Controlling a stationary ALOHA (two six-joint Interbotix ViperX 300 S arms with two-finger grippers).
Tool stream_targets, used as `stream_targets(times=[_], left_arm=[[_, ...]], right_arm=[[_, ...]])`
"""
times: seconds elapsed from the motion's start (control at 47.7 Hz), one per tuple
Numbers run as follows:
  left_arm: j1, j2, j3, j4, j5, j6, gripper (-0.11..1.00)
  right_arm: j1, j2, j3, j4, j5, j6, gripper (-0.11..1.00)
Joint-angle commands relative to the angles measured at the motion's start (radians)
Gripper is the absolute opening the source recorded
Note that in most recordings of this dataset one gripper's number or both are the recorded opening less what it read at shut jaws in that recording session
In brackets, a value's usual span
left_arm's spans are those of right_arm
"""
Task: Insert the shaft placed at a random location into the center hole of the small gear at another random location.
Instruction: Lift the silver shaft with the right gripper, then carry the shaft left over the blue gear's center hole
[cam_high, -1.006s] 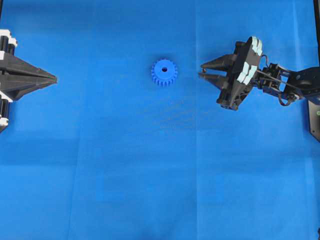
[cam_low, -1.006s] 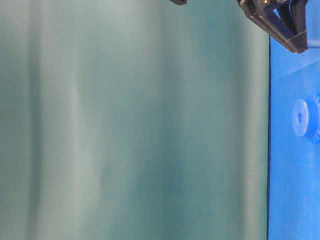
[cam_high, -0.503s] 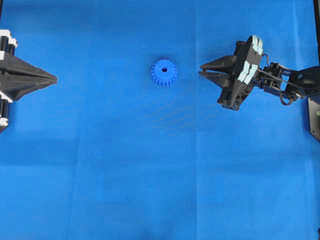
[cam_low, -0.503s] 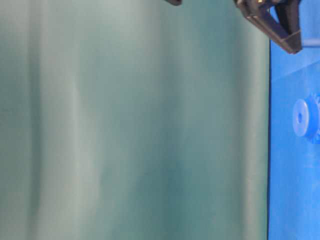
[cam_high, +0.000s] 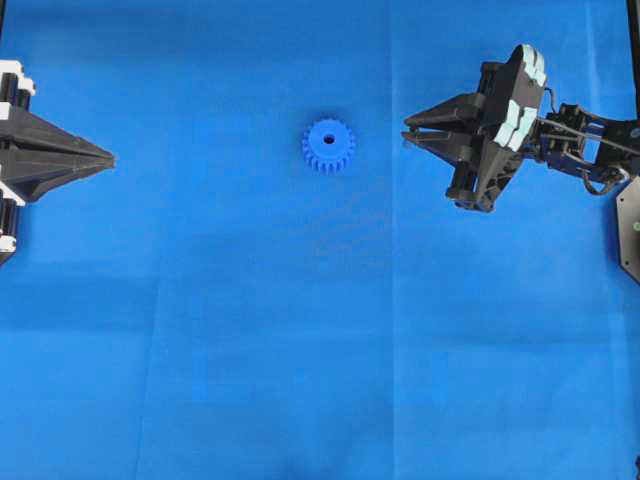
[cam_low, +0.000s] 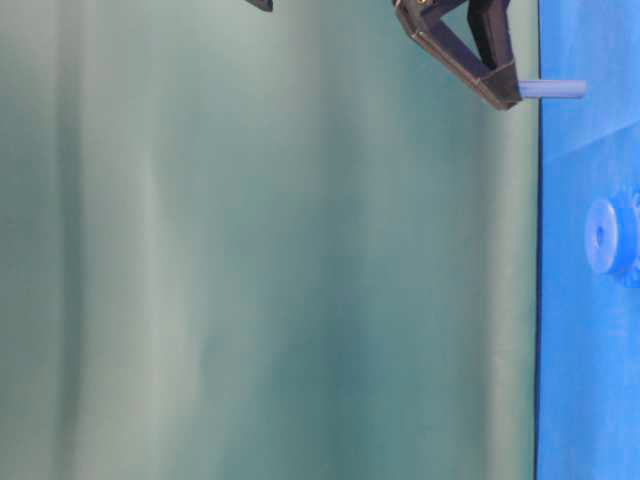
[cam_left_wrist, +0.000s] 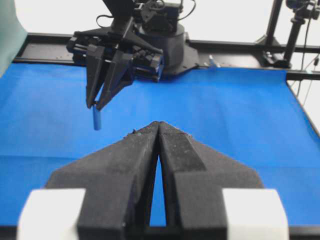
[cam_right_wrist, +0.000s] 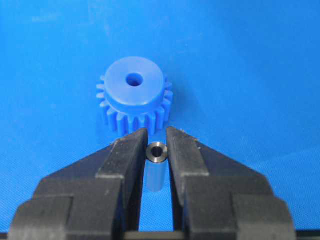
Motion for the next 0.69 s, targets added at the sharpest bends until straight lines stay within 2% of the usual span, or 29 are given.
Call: stream_targets(times=[0.0, 0.189, 0.44, 0.671], left_arm=[[-0.002, 0.005, -0.008, 0.002, -0.005, -0.002, 0.00], [-0.002, 0.003, -0.009, 0.000, -0.006, -0.002, 0.00], [-0.002, 0.003, -0.008, 0.002, -0.005, -0.002, 0.00], [-0.002, 0.003, -0.008, 0.002, 0.002, -0.002, 0.00]], right_arm=[[-0.002, -0.014, -0.025, -0.003, -0.005, -0.002, 0.03], [-0.002, 0.032, -0.075, -0.003, -0.003, -0.003, 0.03], [-0.002, 0.141, -0.218, -0.005, 0.015, -0.012, 0.03], [-0.002, 0.225, -0.348, -0.035, 0.087, -0.014, 0.03]])
